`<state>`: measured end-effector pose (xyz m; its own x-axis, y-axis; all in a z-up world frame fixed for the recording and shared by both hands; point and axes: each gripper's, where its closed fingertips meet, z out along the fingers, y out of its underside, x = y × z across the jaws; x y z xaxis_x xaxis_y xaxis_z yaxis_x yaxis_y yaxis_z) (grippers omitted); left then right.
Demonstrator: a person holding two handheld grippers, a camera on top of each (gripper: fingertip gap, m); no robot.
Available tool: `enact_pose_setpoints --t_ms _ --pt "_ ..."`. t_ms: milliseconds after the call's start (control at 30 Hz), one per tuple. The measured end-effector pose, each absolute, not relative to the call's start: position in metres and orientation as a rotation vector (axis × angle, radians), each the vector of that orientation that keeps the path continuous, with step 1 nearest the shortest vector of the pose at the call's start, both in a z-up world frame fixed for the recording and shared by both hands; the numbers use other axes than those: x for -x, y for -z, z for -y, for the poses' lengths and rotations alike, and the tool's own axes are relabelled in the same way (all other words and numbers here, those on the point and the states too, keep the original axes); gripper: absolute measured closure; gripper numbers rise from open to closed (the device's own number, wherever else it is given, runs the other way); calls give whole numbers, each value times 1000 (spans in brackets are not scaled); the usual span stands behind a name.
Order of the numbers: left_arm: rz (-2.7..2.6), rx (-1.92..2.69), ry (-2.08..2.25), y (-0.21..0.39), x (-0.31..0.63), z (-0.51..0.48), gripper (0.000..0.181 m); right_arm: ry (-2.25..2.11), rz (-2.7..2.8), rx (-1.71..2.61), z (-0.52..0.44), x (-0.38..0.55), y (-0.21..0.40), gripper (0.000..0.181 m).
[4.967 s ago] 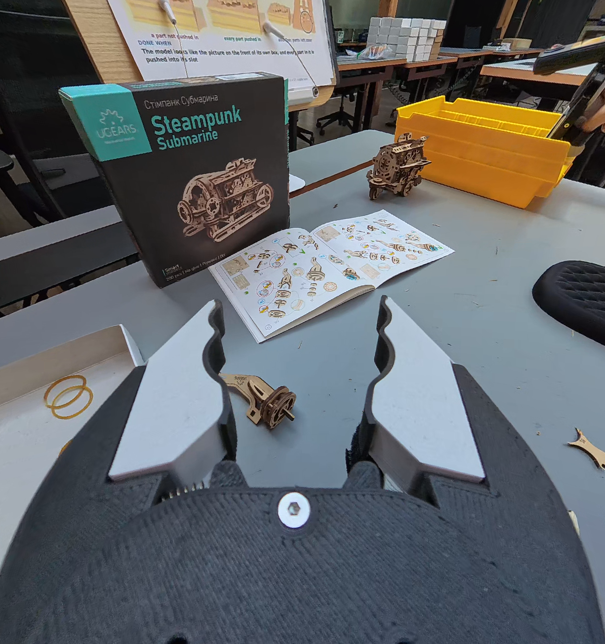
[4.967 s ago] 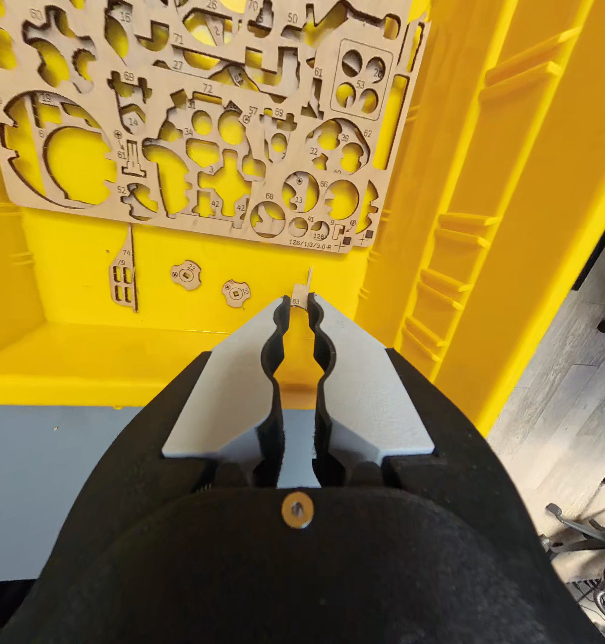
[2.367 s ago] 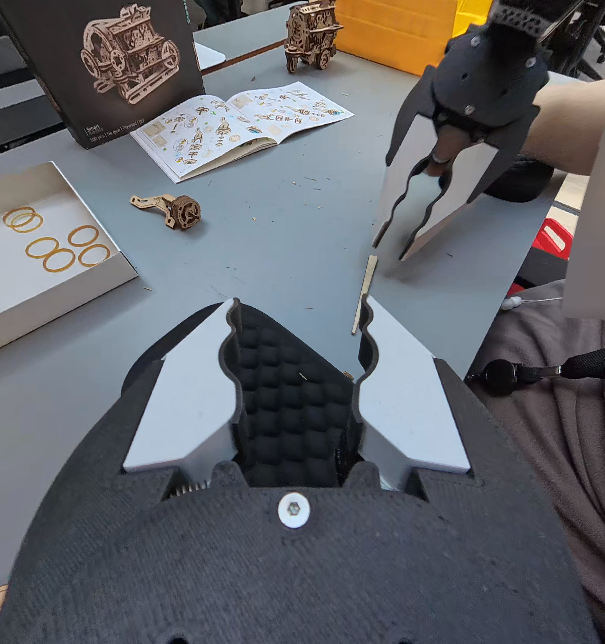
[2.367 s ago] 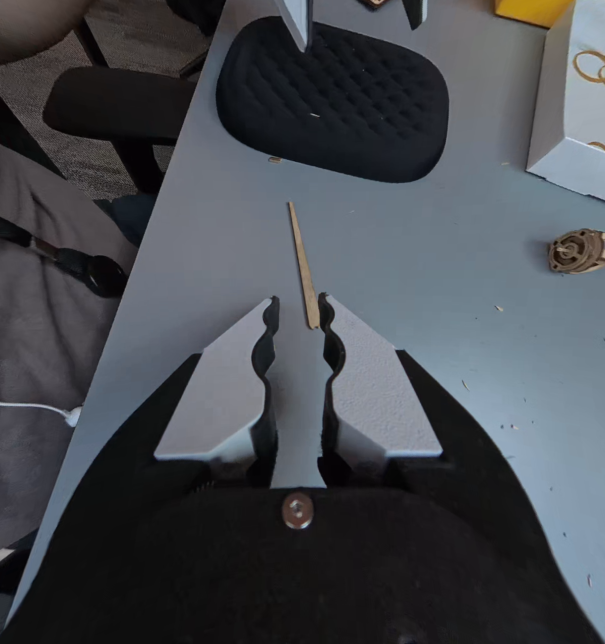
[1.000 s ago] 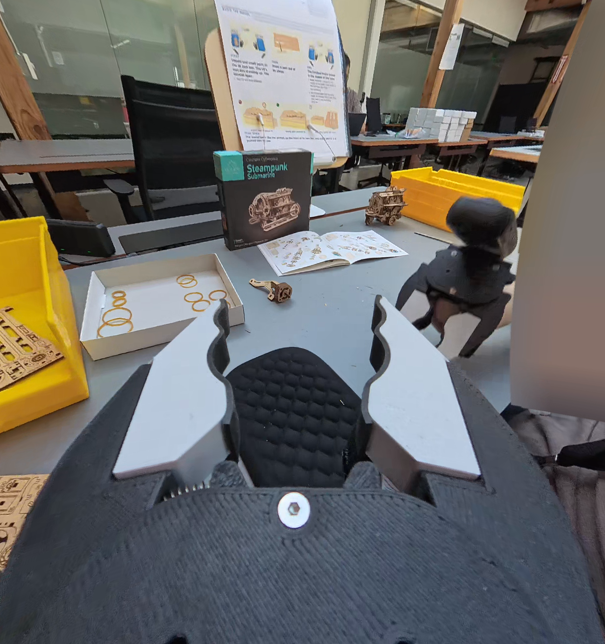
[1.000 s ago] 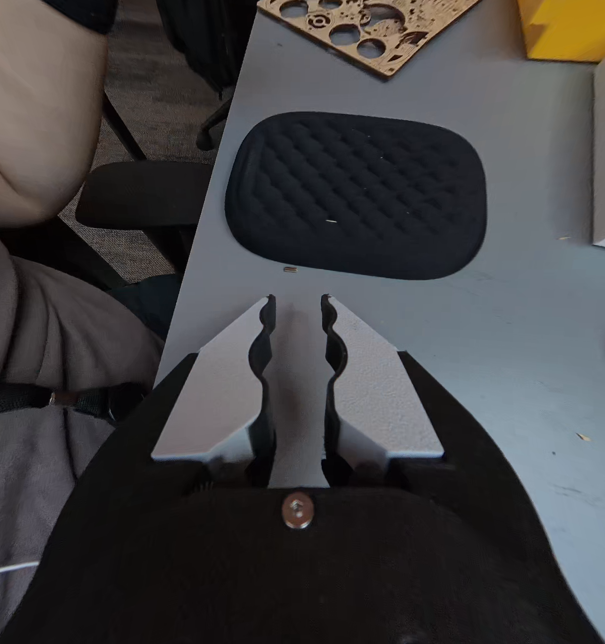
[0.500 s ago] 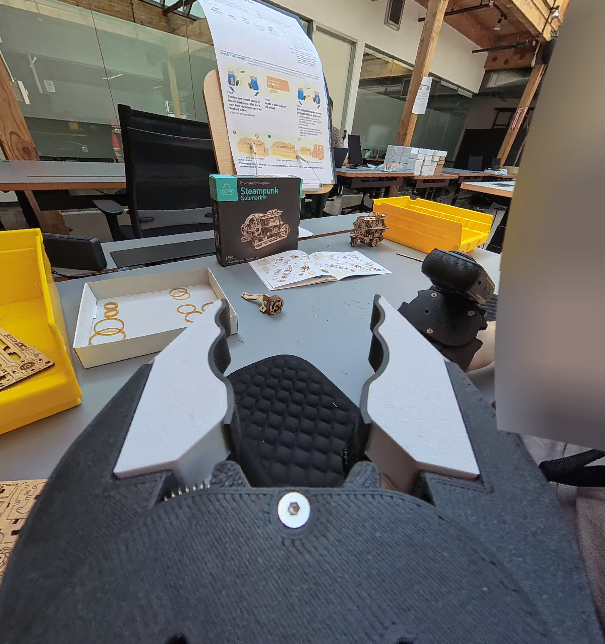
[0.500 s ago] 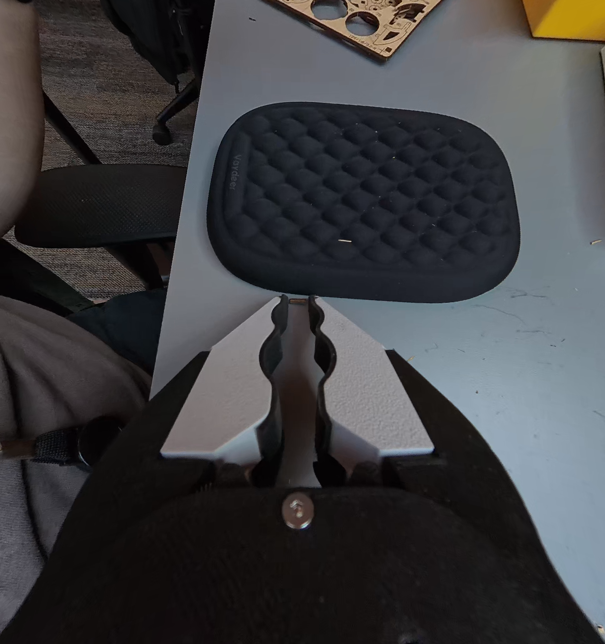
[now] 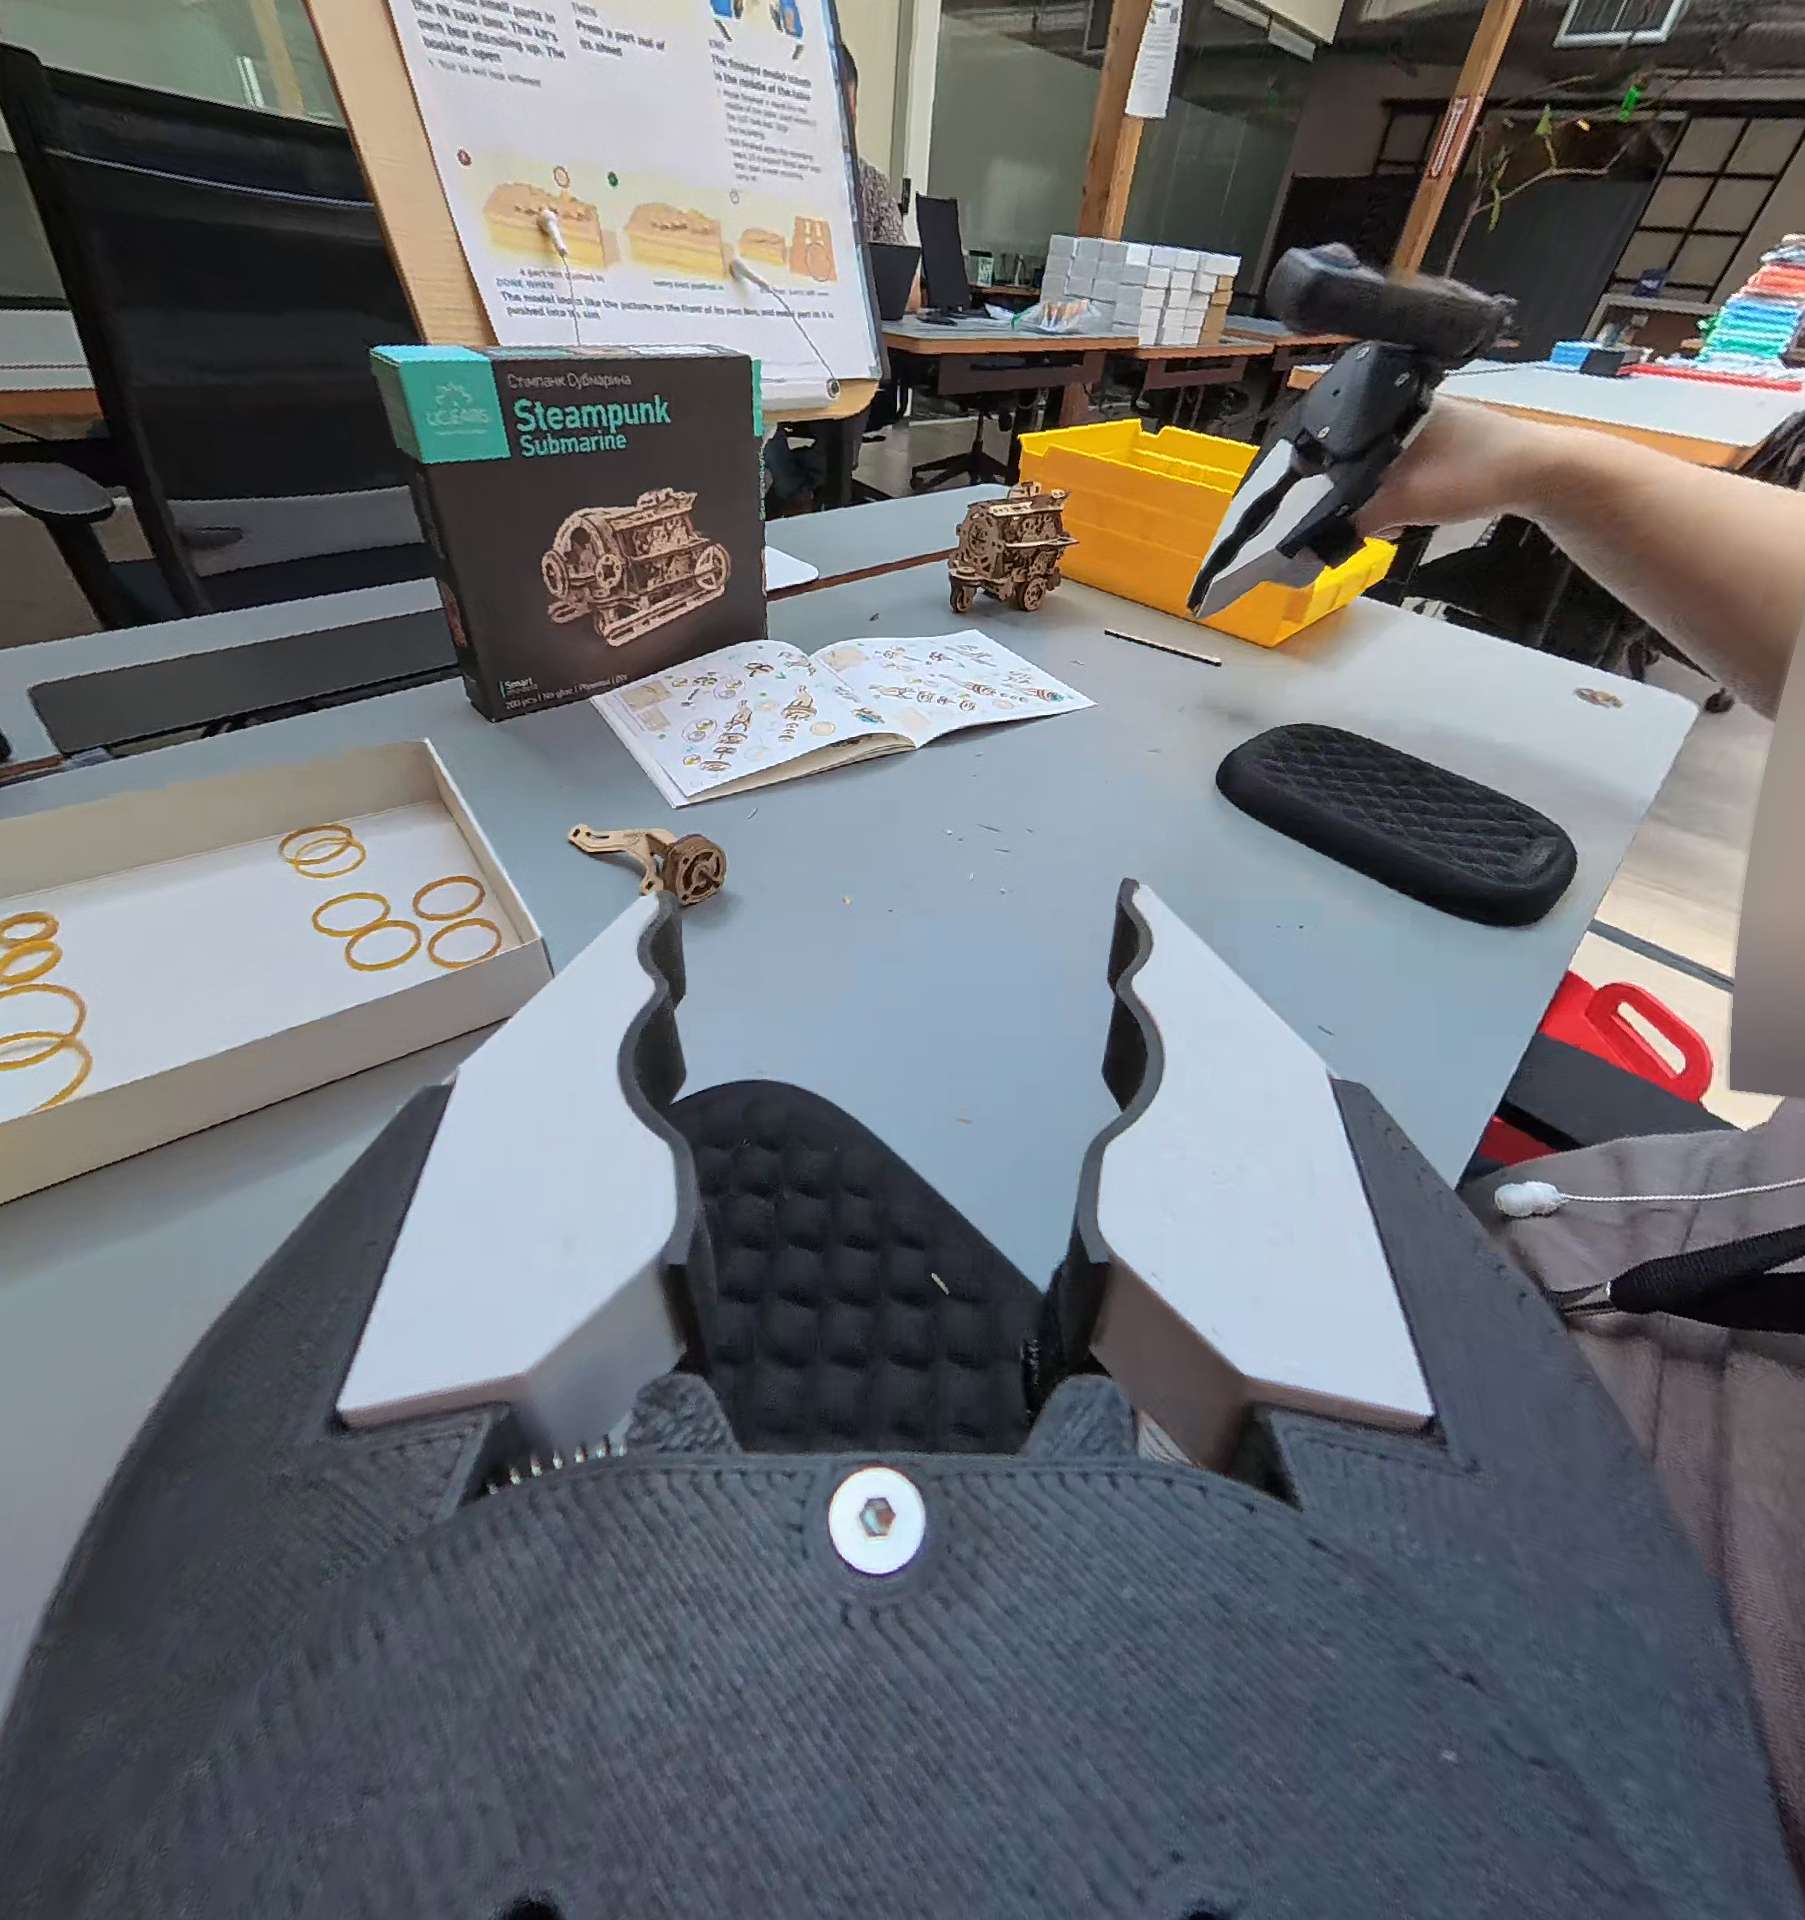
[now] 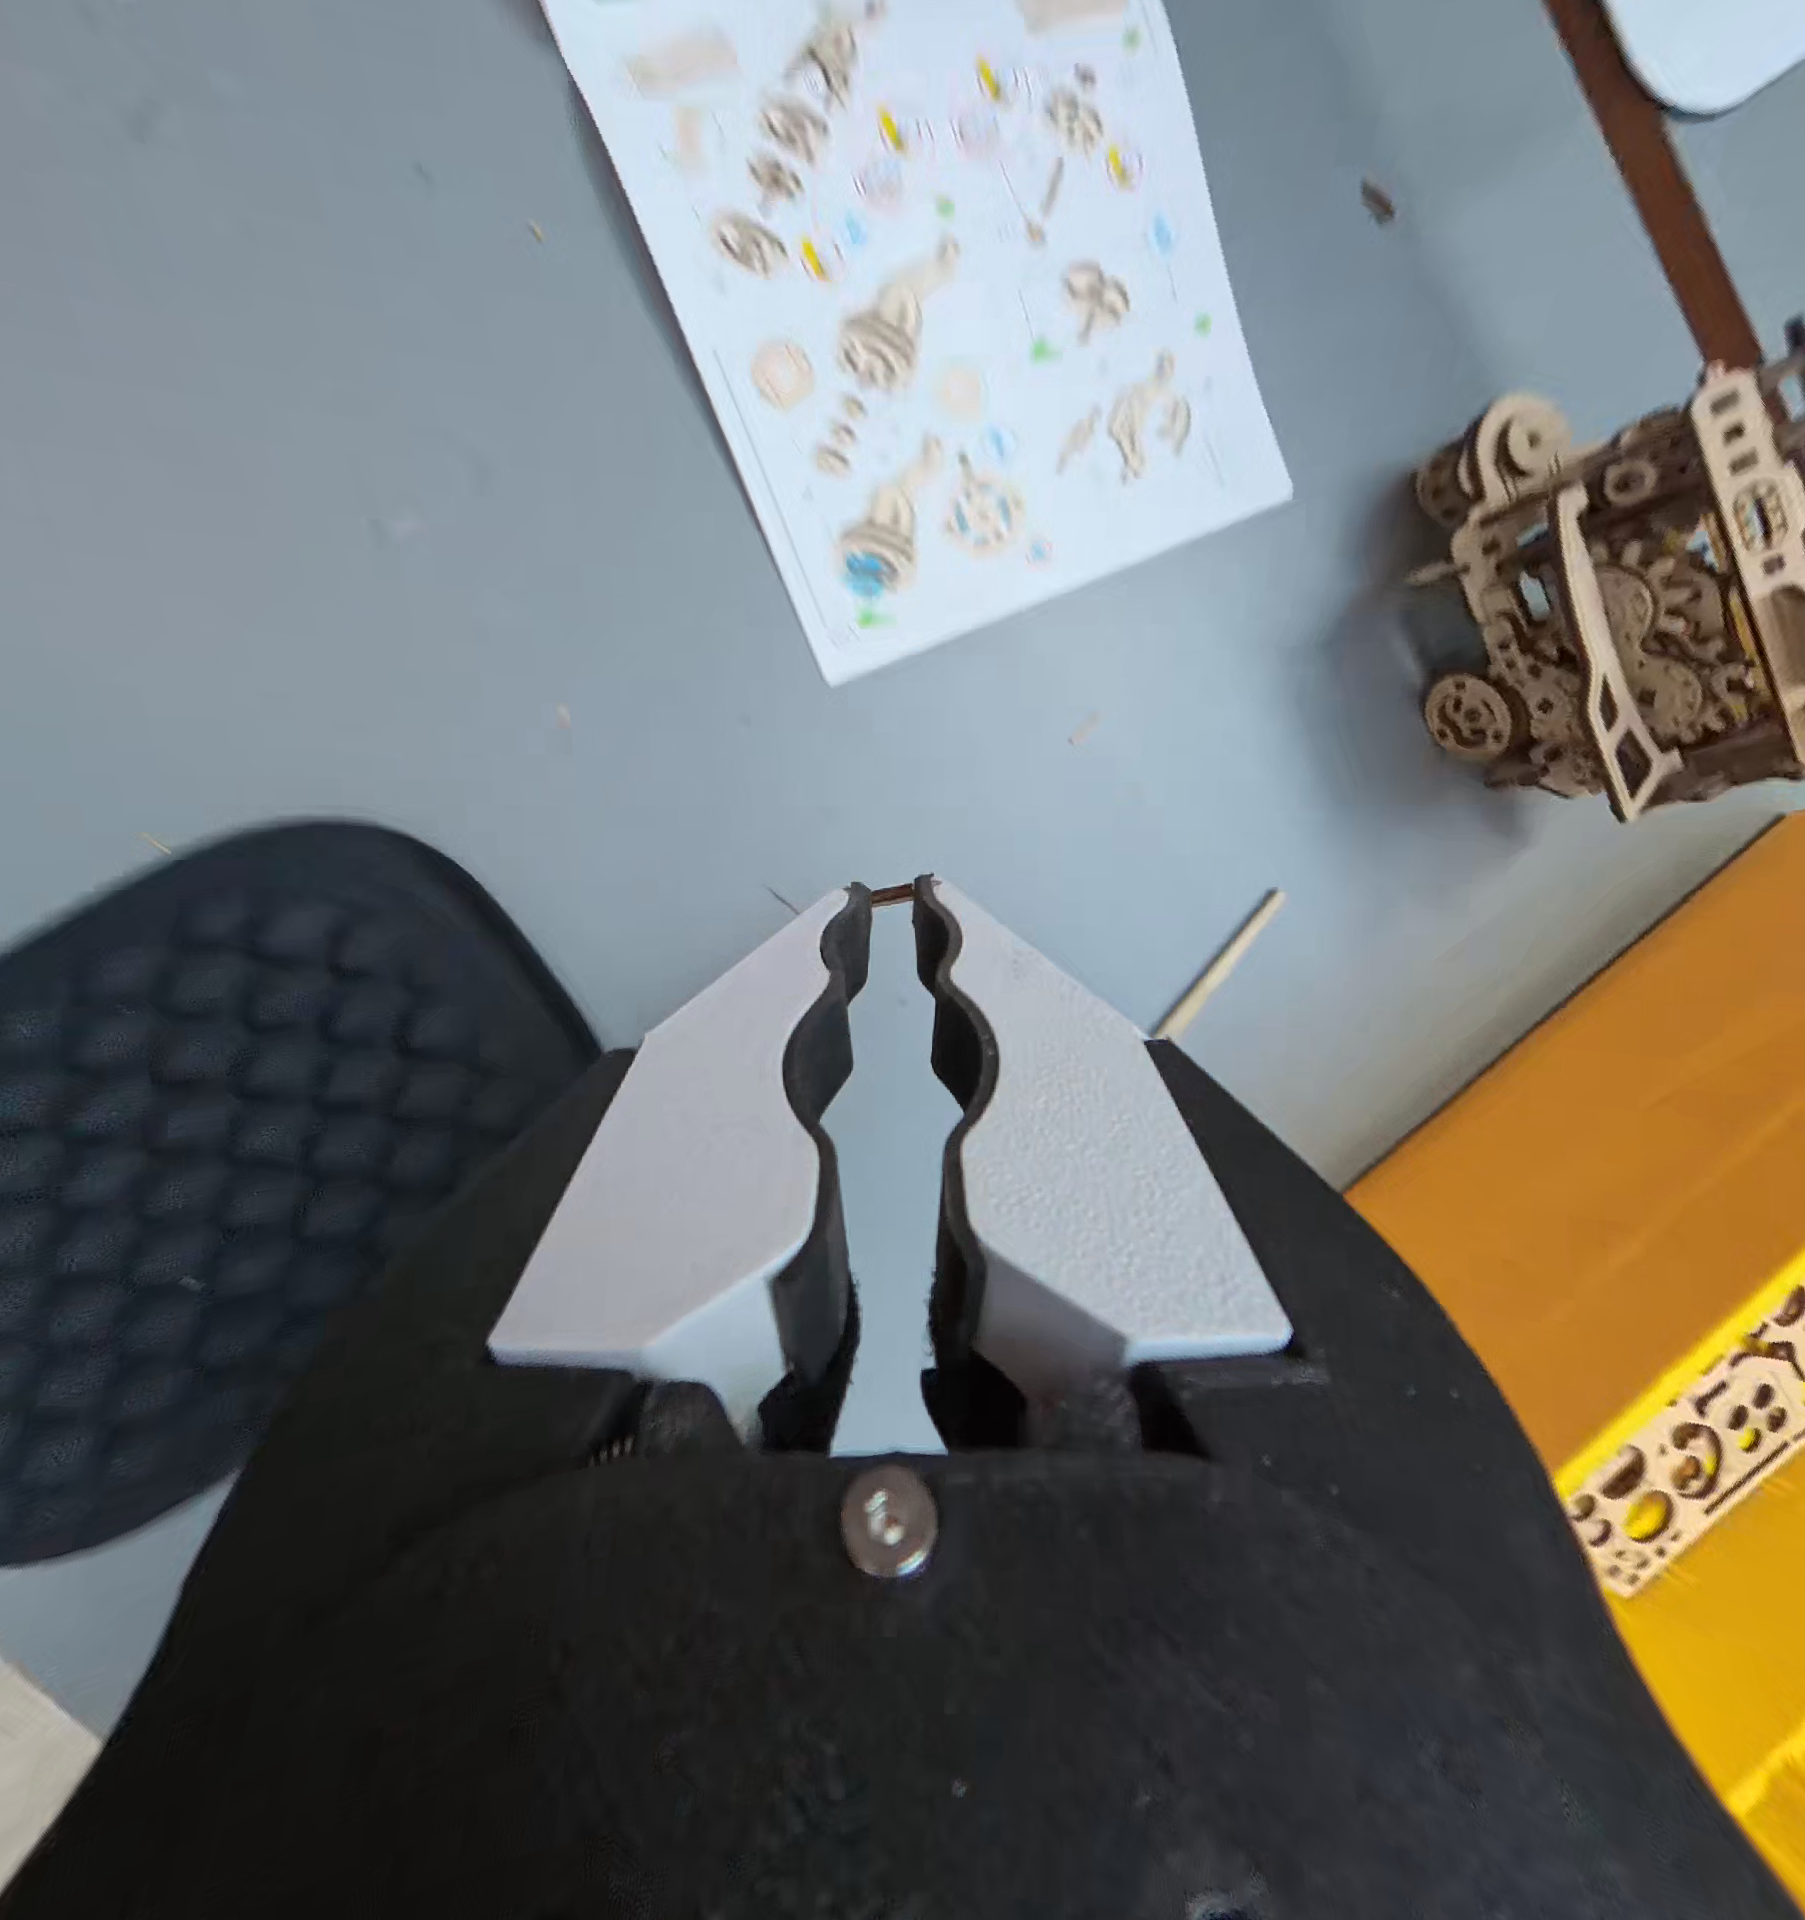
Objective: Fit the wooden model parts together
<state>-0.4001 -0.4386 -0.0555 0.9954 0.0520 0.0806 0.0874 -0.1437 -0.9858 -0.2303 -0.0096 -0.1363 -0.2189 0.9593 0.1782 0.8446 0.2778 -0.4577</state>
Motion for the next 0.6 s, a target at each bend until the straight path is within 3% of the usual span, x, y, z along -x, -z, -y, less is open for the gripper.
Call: enact_pose_setpoints --t_ms 200,533,600 --pt "43 1756 35 47 385 399 99 -185 2363 1599 -58 213 184 174" --pt "59 1811 35 53 385 382 99 -207 2272 1671 -63 214 180 173" --pt "59 1813 36 53 386 382 98 -161 2217 1705 -68 212 176 163"
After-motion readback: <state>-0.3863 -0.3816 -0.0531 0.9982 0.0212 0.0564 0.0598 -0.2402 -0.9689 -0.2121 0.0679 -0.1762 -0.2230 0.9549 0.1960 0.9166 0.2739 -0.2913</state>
